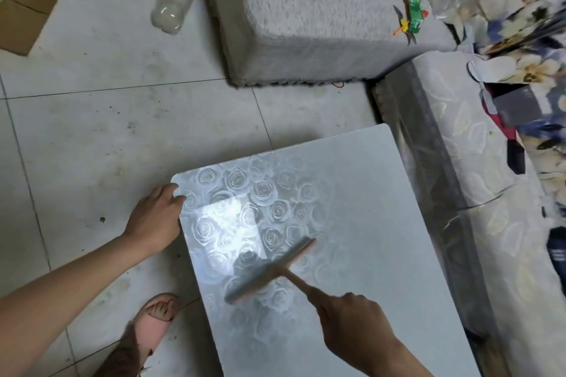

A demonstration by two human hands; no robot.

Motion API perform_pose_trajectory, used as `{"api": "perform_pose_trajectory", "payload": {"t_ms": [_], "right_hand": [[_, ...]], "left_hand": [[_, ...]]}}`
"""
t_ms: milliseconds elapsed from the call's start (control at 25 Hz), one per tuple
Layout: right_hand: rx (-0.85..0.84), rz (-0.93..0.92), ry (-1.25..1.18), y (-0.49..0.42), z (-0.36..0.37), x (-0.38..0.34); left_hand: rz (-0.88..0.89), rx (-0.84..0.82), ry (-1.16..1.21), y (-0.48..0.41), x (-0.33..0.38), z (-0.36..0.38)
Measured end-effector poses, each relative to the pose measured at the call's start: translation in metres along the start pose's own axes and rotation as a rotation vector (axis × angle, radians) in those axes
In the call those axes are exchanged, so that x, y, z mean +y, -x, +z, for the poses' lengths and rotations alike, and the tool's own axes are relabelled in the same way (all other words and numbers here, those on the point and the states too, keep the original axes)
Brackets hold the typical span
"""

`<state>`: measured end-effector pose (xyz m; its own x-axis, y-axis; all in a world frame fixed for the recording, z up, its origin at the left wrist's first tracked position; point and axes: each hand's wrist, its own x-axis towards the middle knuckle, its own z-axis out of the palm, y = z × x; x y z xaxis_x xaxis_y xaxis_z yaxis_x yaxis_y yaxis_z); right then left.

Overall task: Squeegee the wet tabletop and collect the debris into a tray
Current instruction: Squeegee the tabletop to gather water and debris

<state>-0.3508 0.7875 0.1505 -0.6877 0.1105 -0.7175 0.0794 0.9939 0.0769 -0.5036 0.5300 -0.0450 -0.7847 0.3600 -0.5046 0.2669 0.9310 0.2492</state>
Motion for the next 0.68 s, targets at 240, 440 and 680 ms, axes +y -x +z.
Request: {"api": "perform_pose_trajectory", "payload": {"t_ms": [240, 440, 680], "right_hand": [[0.241, -0.066, -0.059, -0.042, -0.02, -0.019], [0.092, -0.025, -0.09, -0.009, 0.025, 0.021], [0.129, -0.034, -0.116, -0.001, 0.02, 0.062]], "left_hand": [[0.065, -0.022, -0.115, 0.001, 0.031, 0.007], [0.127, -0.034, -0.207, 0.01, 0.052, 0.017], [0.172, -0.063, -0.346, 0.031, 0.083, 0.028]]}}
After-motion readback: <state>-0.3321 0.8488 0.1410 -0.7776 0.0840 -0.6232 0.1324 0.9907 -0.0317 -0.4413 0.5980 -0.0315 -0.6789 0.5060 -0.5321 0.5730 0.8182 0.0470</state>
